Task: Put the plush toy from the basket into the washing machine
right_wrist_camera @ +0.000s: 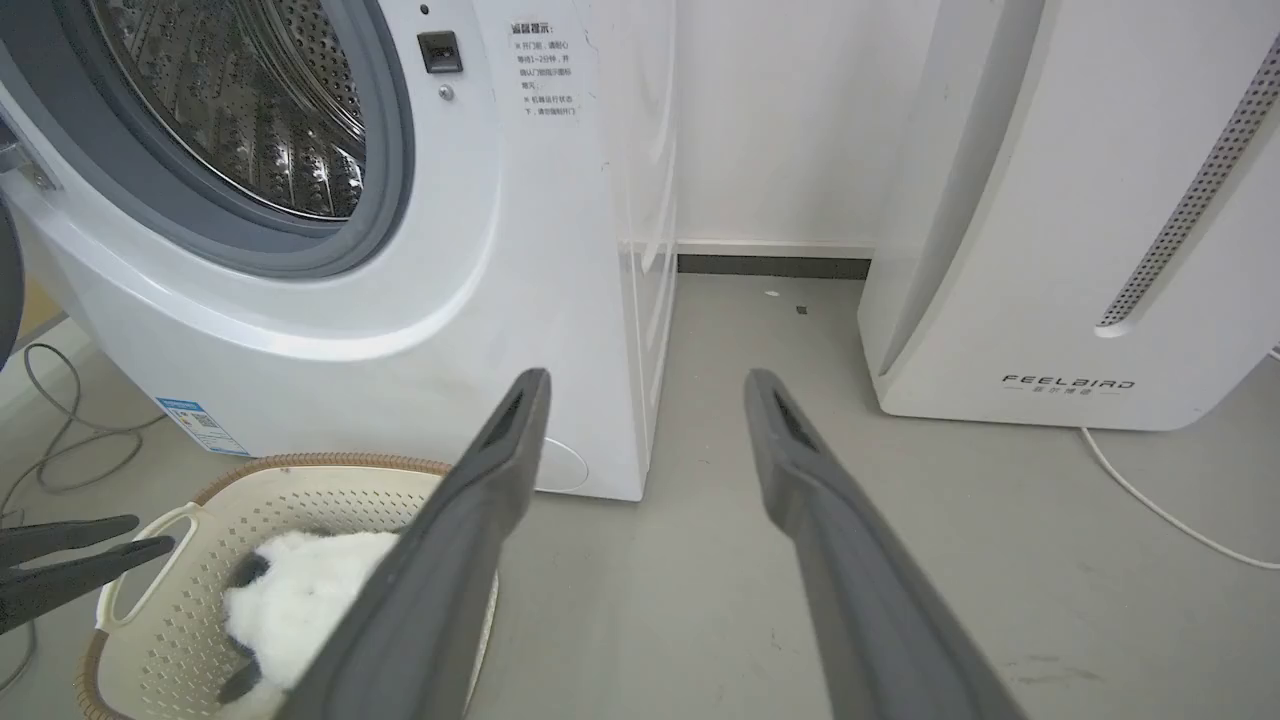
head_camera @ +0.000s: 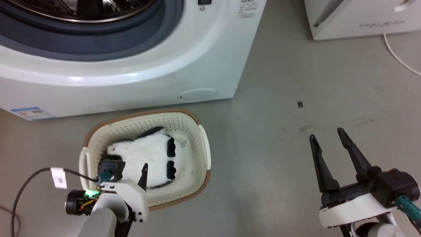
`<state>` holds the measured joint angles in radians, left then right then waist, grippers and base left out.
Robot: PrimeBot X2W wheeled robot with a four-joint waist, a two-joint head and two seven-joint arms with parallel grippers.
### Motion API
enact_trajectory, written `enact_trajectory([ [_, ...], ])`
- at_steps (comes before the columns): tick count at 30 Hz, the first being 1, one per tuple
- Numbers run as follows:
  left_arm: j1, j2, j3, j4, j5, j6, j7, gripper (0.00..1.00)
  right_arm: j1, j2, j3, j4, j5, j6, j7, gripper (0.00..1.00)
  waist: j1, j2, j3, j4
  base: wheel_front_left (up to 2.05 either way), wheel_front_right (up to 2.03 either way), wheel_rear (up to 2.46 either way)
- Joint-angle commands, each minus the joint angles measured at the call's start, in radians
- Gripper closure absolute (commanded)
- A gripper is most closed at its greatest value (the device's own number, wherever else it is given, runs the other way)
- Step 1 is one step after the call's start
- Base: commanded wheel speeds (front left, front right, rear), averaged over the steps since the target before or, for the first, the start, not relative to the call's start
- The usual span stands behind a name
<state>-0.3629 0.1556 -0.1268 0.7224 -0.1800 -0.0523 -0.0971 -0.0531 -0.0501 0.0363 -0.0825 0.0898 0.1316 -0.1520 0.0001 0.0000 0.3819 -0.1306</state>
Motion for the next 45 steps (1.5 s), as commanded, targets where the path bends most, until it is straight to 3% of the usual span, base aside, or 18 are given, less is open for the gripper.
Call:
enact_trajectory([
  [1,-0.035,0.012,-0.008,0.033,-0.010,-0.006,0.005,0.00,-0.021,0.000,0.002,-0.008,0.008,-0.001,-0.010,0.00,-0.0001,0.0000,0.030,-0.017,0.00,0.00,0.00],
  [26,-0.323,0.186,-0.108,0.318,-0.043,-0.029,0.090,0.00,-0.085,0.000,0.057,-0.035,0.119,-0.001,-0.062,0.00,-0.0001,0.0000,0.311,-0.153,0.00,0.00,0.00],
  [32,-0.402,0.232,-0.172,0.380,-0.014,-0.038,0.101,0.00,-0.096,0.000,0.075,-0.032,0.143,-0.001,-0.074,0.00,-0.0001,0.0000,0.368,-0.181,0.00,0.00,0.00],
  [45,-0.525,0.273,-0.288,0.511,-0.026,-0.073,0.132,0.00,-0.122,0.000,0.104,-0.040,0.183,-0.001,-0.101,0.00,-0.0001,0.0000,0.482,-0.231,0.00,0.00,0.00],
])
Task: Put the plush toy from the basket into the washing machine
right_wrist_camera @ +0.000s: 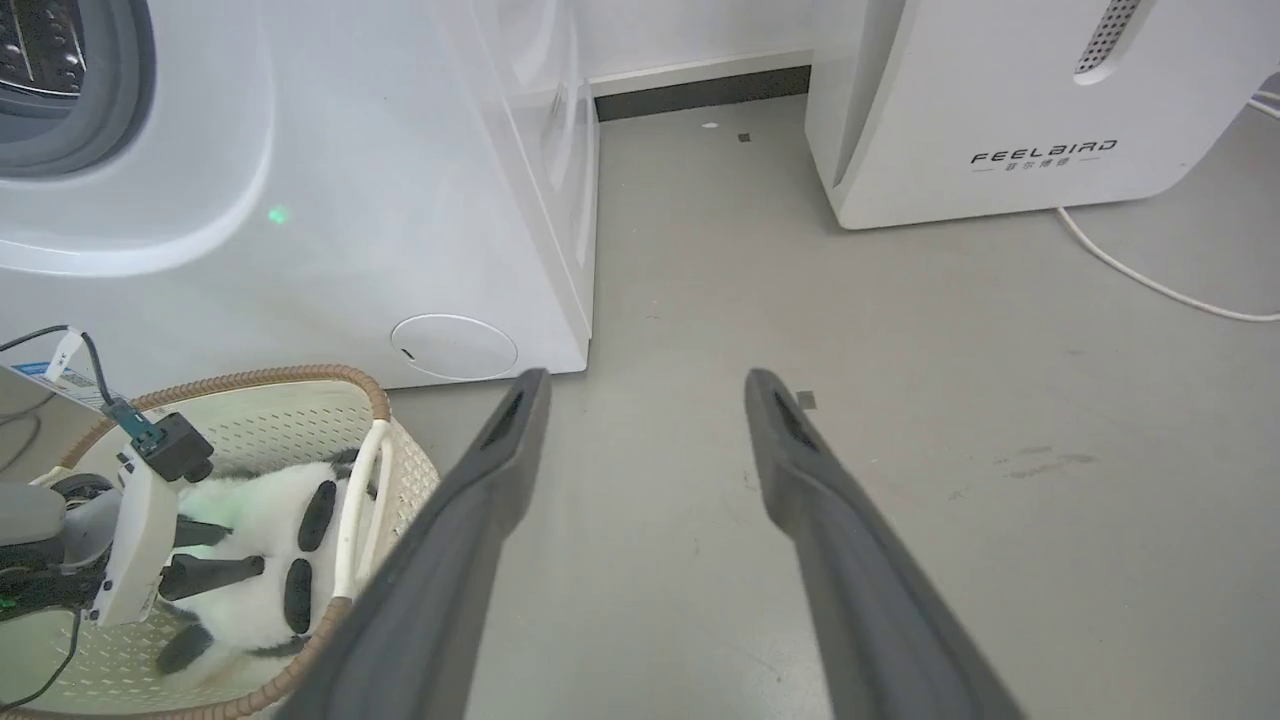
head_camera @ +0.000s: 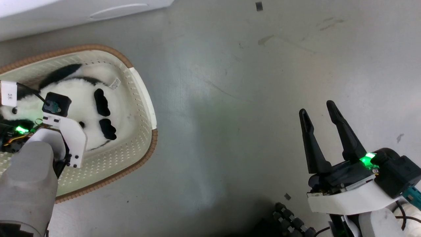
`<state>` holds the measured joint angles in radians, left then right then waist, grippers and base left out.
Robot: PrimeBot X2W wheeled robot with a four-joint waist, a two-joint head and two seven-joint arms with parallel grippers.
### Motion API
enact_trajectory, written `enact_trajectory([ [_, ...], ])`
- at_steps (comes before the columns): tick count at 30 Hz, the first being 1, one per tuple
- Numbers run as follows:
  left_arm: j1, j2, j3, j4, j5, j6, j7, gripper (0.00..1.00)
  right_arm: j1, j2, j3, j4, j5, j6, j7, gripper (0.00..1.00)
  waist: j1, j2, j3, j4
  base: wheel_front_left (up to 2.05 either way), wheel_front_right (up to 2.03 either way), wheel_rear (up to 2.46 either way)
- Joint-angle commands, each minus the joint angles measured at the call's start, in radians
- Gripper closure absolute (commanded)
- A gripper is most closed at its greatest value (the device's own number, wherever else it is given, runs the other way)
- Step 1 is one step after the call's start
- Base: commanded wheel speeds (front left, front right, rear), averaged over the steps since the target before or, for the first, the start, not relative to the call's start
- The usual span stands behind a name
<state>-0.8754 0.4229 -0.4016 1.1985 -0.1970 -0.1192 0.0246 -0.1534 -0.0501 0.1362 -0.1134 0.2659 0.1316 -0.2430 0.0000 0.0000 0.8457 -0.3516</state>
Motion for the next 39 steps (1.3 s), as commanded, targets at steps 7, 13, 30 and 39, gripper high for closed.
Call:
enact_trajectory([
  [7,-0.012,-0.004,-0.063,0.043,-0.090,-0.011,0.001,1.00,-0.028,0.000,0.013,-0.008,0.010,-0.001,-0.019,0.00,0.0000,0.0000,0.039,-0.014,0.00,0.00,0.00],
  [13,0.028,-0.011,-0.080,0.020,-0.153,-0.011,-0.050,1.00,-0.029,0.000,0.004,0.004,-0.008,-0.001,-0.019,0.00,0.0000,0.0000,-0.019,0.005,0.00,0.00,0.00],
  [30,0.192,-0.135,-0.092,-0.029,-0.307,-0.011,-0.263,1.00,0.026,0.000,-0.061,0.052,-0.106,-0.001,-0.019,0.00,0.0000,0.0000,-0.325,0.125,0.00,0.00,0.00],
  [39,0.331,-0.168,-0.027,-0.224,-0.309,0.018,-0.286,1.00,0.085,0.000,-0.091,0.074,-0.145,-0.001,-0.019,0.00,0.0000,0.0000,-0.480,0.194,0.00,0.00,0.00],
])
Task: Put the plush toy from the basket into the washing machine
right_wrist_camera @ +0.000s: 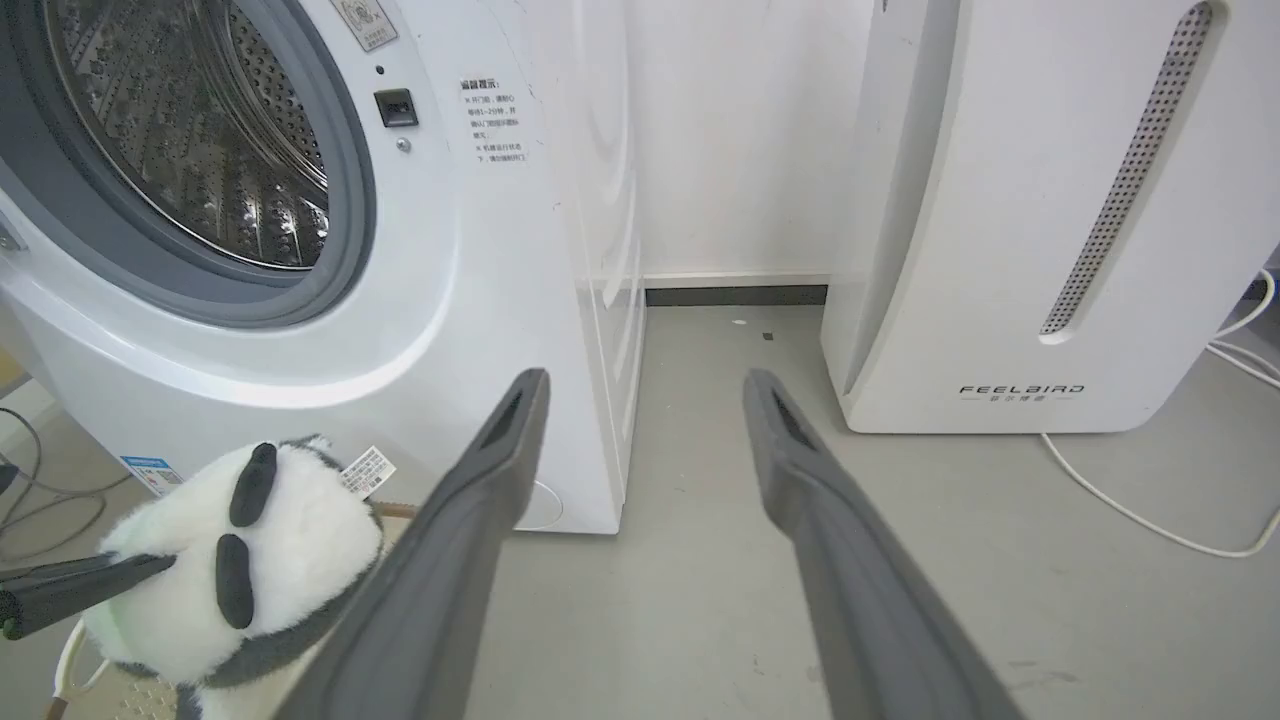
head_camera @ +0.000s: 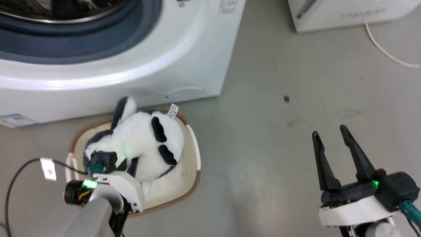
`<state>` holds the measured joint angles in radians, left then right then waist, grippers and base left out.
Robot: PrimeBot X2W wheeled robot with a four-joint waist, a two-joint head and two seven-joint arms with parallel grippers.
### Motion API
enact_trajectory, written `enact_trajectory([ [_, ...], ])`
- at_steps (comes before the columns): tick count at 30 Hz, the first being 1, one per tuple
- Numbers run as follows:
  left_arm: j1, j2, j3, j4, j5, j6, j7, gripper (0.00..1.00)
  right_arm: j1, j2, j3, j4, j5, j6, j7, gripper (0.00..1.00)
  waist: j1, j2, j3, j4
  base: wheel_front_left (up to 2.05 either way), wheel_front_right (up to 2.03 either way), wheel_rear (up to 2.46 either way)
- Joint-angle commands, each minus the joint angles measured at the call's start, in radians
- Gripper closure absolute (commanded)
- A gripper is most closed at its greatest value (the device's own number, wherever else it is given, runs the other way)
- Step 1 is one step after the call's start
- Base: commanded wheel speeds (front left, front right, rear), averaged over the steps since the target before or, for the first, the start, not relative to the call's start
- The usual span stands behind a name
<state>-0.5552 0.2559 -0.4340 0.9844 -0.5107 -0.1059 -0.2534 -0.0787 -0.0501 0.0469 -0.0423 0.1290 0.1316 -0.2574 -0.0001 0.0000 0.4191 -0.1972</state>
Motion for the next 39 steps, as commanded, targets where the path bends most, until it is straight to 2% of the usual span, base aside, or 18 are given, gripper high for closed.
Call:
enact_trajectory([
  [1,0.038,-0.003,0.021,-0.049,0.013,0.014,-0.008,1.00,0.017,0.000,-0.005,0.004,-0.011,-0.001,-0.004,0.00,0.0001,0.0000,-0.068,0.045,0.00,0.00,0.00],
  [10,0.280,-0.041,0.161,-0.365,0.124,0.062,-0.008,1.00,0.072,0.000,-0.019,0.011,-0.021,-0.001,-0.004,0.00,0.0001,0.0000,-0.170,0.080,0.00,0.00,0.00],
  [17,0.384,-0.079,0.244,-0.528,0.207,0.053,-0.008,1.00,0.094,0.000,-0.014,0.013,-0.016,-0.001,-0.004,0.00,0.0001,0.0000,-0.219,0.088,0.00,0.00,0.00],
  [23,0.412,-0.078,0.299,-0.656,0.279,0.038,-0.008,1.00,0.099,0.000,-0.009,0.008,-0.014,-0.001,-0.004,0.00,0.0001,0.0000,-0.232,0.081,0.00,0.00,0.00],
  [33,0.330,0.006,0.353,-0.830,0.367,0.015,-0.008,1.00,0.067,0.000,-0.002,-0.024,0.005,-0.001,-0.004,0.00,0.0001,0.0000,-0.154,0.028,0.00,0.00,0.00],
  [39,0.184,0.090,0.403,-0.861,0.336,0.002,0.047,1.00,0.023,0.000,0.010,-0.055,0.032,-0.001,-0.004,0.00,0.0001,0.0000,-0.058,-0.026,0.00,0.00,0.00],
])
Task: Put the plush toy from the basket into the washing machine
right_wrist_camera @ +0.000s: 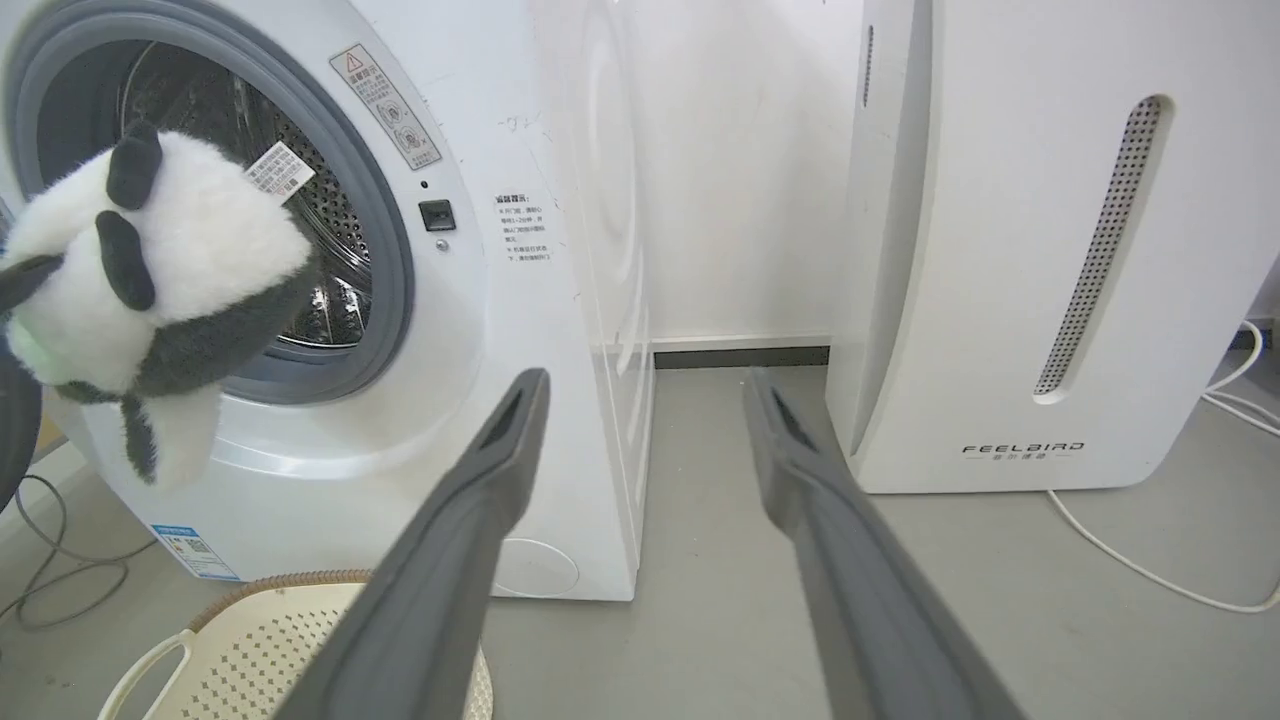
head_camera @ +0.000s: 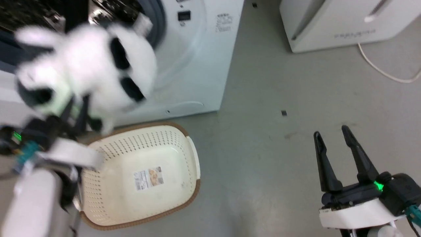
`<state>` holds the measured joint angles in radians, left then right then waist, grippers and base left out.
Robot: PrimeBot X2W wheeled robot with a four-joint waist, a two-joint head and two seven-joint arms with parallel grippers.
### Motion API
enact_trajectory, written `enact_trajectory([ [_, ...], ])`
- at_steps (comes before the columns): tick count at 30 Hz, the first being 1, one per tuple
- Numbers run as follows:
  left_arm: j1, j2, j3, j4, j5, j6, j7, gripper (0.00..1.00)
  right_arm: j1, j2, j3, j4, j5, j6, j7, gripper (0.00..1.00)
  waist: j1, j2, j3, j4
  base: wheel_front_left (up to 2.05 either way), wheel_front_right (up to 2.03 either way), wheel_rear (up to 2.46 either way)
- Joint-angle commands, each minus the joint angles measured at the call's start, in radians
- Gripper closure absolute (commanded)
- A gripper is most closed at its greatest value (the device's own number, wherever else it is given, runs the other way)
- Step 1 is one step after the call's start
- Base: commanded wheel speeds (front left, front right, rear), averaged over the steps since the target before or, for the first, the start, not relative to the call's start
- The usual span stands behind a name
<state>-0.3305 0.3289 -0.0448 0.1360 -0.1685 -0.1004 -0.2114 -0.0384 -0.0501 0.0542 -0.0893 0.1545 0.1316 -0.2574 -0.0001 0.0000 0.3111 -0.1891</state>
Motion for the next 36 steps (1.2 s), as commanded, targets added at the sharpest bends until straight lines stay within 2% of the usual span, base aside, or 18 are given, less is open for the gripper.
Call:
enact_trajectory([
  [1,-0.074,0.035,0.022,-0.013,-0.013,-0.006,0.021,1.00,-0.025,0.000,0.004,-0.013,0.012,-0.001,-0.004,0.00,0.0001,0.0000,0.068,-0.042,0.00,0.00,0.00],
  [5,-0.229,0.116,0.033,-0.007,-0.037,-0.018,0.097,1.00,-0.054,0.000,0.020,-0.034,0.024,-0.001,-0.004,0.00,0.0001,0.0000,0.153,-0.075,0.00,0.00,0.00],
  [11,-0.469,0.275,0.027,0.055,-0.064,-0.028,0.212,1.00,-0.087,0.000,0.029,-0.060,0.068,-0.001,-0.004,0.00,0.0001,0.0000,0.265,-0.149,0.00,0.00,0.00],
  [14,-0.603,0.336,-0.019,0.113,-0.064,-0.029,0.264,1.00,-0.098,0.000,0.044,-0.062,0.085,-0.001,-0.004,0.00,0.0001,0.0000,0.316,-0.176,0.00,0.00,0.00],
  [21,-0.905,0.436,-0.134,0.309,-0.107,-0.030,0.326,1.00,-0.115,0.000,0.077,-0.071,0.136,-0.001,-0.004,0.00,0.0001,0.0000,0.411,-0.230,0.00,0.00,0.00],
  [25,-1.026,0.464,-0.209,0.423,-0.113,-0.030,0.355,1.00,-0.112,0.000,0.089,-0.081,0.148,-0.001,-0.004,0.00,0.0001,0.0000,0.454,-0.248,0.00,0.00,0.00],
  [30,-1.089,0.475,-0.301,0.532,-0.156,-0.030,0.426,1.00,-0.118,0.000,0.095,-0.085,0.153,-0.001,-0.004,0.00,0.0001,0.0000,0.483,-0.254,0.00,0.00,0.00],
  [36,-1.138,0.487,-0.424,0.617,-0.267,-0.030,0.538,1.00,-0.136,0.000,0.091,-0.091,0.163,-0.001,-0.004,0.00,0.0001,0.0000,0.511,-0.246,0.00,0.00,0.00],
])
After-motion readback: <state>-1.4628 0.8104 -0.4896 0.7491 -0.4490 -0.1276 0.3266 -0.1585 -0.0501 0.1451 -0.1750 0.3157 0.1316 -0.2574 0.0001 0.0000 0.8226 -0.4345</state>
